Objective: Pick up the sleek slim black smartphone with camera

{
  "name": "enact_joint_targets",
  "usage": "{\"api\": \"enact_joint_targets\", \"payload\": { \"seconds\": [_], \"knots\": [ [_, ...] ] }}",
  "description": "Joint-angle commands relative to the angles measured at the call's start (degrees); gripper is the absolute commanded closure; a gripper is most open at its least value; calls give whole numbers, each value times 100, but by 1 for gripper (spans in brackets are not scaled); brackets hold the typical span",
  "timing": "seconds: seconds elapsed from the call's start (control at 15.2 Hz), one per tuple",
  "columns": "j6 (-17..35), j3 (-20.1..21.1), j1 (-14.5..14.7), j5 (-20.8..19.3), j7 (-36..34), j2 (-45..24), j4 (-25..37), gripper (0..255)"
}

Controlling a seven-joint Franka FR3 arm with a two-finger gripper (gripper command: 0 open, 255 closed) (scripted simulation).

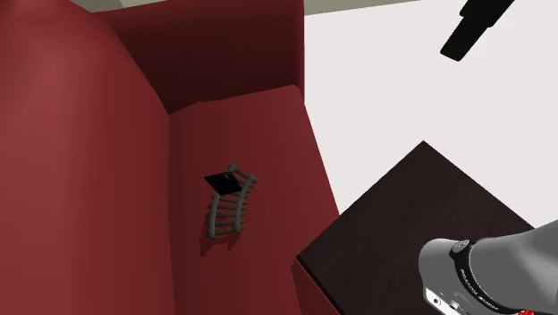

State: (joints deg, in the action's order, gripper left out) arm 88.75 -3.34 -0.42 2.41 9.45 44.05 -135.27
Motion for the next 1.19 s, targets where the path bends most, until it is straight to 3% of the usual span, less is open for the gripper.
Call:
{"api": "enact_joint_targets", "payload": {
  "seconds": [0.0, 0.53, 1.12],
  "knots": [
    [0, 0, 0, 0, 0, 0, 0, 0],
    [1310, 851, 188, 443, -1053, -607, -638, 0],
    [2839, 1779, 322, 648, -2264, -2030, -686, 0]
  ]
}}
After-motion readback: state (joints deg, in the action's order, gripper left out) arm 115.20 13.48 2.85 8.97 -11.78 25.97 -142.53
